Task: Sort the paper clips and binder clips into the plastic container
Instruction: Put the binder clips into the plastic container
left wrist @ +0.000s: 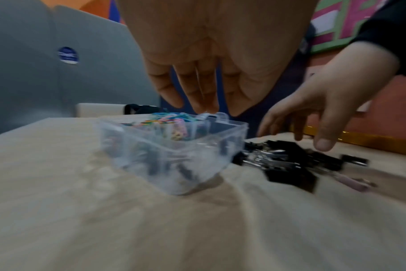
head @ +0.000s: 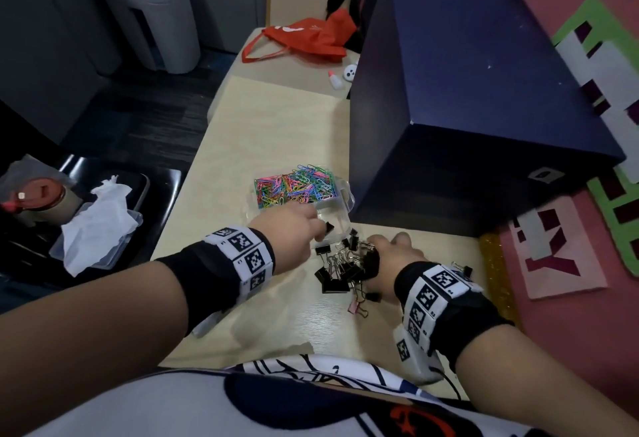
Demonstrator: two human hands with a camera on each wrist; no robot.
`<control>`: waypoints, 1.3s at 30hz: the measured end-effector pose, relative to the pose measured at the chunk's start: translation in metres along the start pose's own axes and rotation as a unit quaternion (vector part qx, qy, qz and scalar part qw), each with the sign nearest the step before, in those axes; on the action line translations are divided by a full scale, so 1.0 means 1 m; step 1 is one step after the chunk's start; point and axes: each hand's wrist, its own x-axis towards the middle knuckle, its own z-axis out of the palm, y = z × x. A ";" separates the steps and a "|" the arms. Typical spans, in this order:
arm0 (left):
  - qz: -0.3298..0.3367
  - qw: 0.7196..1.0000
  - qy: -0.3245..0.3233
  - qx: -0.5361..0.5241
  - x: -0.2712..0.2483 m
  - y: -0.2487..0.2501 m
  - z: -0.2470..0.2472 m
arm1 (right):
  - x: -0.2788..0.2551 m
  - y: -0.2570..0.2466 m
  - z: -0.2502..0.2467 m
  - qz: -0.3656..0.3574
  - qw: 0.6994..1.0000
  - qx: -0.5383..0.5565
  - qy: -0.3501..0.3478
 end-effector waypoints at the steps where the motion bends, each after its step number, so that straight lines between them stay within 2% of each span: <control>1: 0.015 1.000 -0.020 -0.006 0.002 0.007 0.003 | 0.000 0.003 0.006 -0.010 1.000 0.003 -0.004; 5: 0.030 0.990 -0.135 0.037 0.007 0.032 0.015 | -0.001 0.007 0.021 -0.049 0.997 0.055 0.019; 9: 0.001 0.984 -0.164 0.067 0.008 0.039 0.025 | -0.002 0.012 0.027 -0.073 0.994 0.066 0.047; 15: -0.033 0.987 -0.148 0.056 0.006 0.042 0.034 | 0.003 0.022 0.025 -0.070 0.993 0.074 0.066; 23: 0.000 0.993 -0.082 0.086 -0.001 0.042 0.050 | 0.008 0.029 0.020 -0.073 0.986 0.125 0.083; 26: 0.001 0.995 -0.063 0.083 -0.002 0.045 0.052 | 0.007 0.032 0.018 -0.099 0.976 0.165 0.100; 31: 0.016 0.994 -0.086 0.072 -0.003 0.045 0.048 | 0.002 0.031 0.012 -0.144 0.945 0.248 0.159; 35: 0.025 0.996 -0.088 0.022 -0.002 0.043 0.041 | -0.001 0.018 0.005 -0.192 0.927 0.261 0.189; 39: 0.047 0.997 -0.025 -0.064 -0.003 0.034 0.025 | 0.005 -0.005 -0.002 -0.203 0.921 0.262 0.203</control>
